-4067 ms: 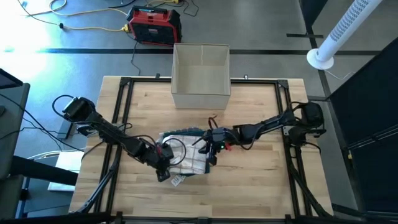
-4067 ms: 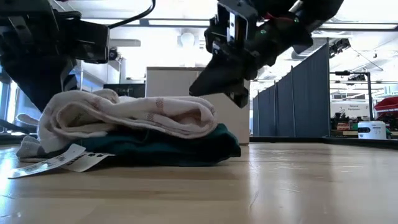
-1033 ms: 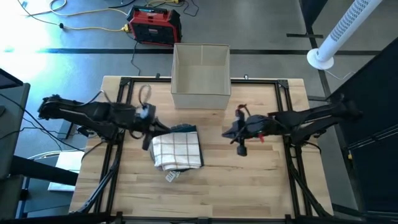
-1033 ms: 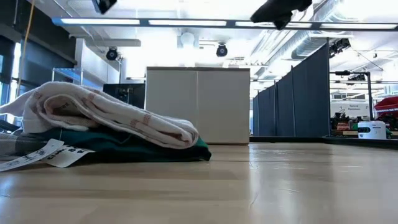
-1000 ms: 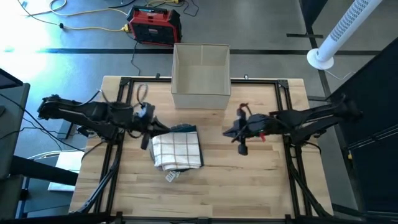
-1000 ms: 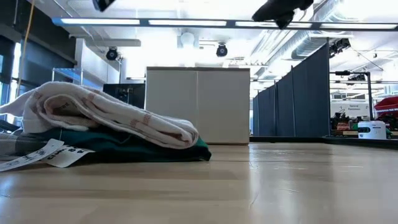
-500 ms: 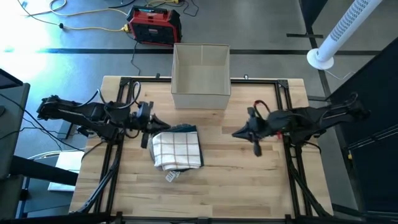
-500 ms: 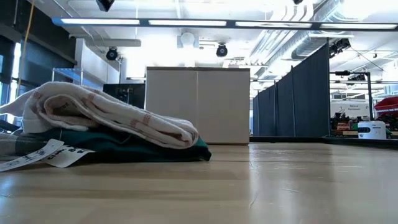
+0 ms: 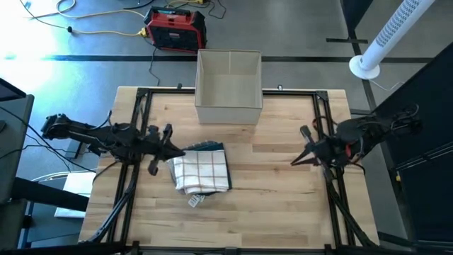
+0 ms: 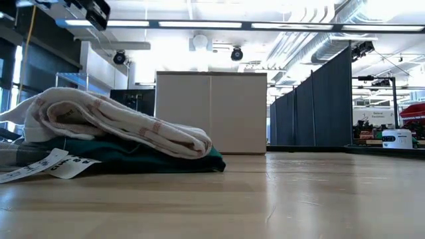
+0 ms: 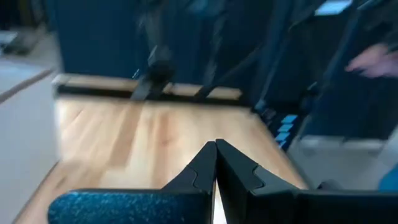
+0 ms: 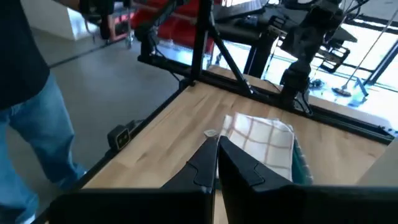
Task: Fold towel
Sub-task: Return to Home Position
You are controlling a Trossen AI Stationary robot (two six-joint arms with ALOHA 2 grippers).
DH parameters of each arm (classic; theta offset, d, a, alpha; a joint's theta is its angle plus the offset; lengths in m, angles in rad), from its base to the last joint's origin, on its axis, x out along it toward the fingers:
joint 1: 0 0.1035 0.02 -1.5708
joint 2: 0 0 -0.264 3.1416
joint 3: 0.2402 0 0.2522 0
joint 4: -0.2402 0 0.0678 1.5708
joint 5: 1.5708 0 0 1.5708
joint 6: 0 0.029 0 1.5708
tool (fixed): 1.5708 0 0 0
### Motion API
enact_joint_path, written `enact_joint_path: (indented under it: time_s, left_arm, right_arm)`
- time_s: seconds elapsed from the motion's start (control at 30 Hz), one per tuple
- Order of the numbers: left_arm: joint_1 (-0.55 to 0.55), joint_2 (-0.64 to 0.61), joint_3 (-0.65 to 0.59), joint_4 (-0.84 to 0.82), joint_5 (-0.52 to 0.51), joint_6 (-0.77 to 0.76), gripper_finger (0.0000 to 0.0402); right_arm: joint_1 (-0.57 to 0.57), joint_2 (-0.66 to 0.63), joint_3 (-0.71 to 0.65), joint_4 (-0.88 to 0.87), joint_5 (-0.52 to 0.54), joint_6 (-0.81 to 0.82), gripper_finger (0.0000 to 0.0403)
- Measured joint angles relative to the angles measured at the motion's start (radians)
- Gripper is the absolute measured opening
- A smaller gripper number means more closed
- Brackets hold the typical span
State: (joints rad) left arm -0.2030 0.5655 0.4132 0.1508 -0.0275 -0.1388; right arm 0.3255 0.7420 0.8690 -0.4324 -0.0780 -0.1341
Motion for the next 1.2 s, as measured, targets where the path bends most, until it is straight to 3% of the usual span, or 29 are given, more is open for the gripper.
enact_joint_path:
  time_s: [0.17, 0.3, 0.5, 0.8, 1.1, 1.2]
  left_arm:
    - [-0.001, -0.071, -0.116, 0.192, 0.046, -0.005, 0.0000]
    - [-0.001, -0.090, -0.147, 0.191, 0.049, 0.013, 0.0000]
    - [-0.001, -0.089, -0.209, 0.196, 0.056, 0.054, 0.0000]
    - [-0.001, -0.137, -0.277, 0.214, 0.122, 0.045, 0.0000]
    - [0.015, -0.213, -0.396, 0.306, 0.162, 0.026, 0.0000]
    - [0.029, -0.217, -0.402, 0.302, 0.126, 0.065, 0.0000]
  right_arm:
    - [-0.034, -0.099, -0.189, 0.177, -0.002, 0.040, 0.0000]
    - [-0.075, -0.228, -0.379, 0.340, 0.014, 0.096, 0.0001]
    - [-0.135, -0.455, -0.549, 0.347, 0.022, 0.182, 0.0000]
    - [-0.171, -0.731, -0.674, 0.298, 0.032, 0.202, 0.0000]
    - [-0.177, -0.740, -0.682, 0.263, 0.045, 0.198, 0.0000]
    - [-0.177, -0.739, -0.690, 0.260, 0.044, 0.205, 0.0000]
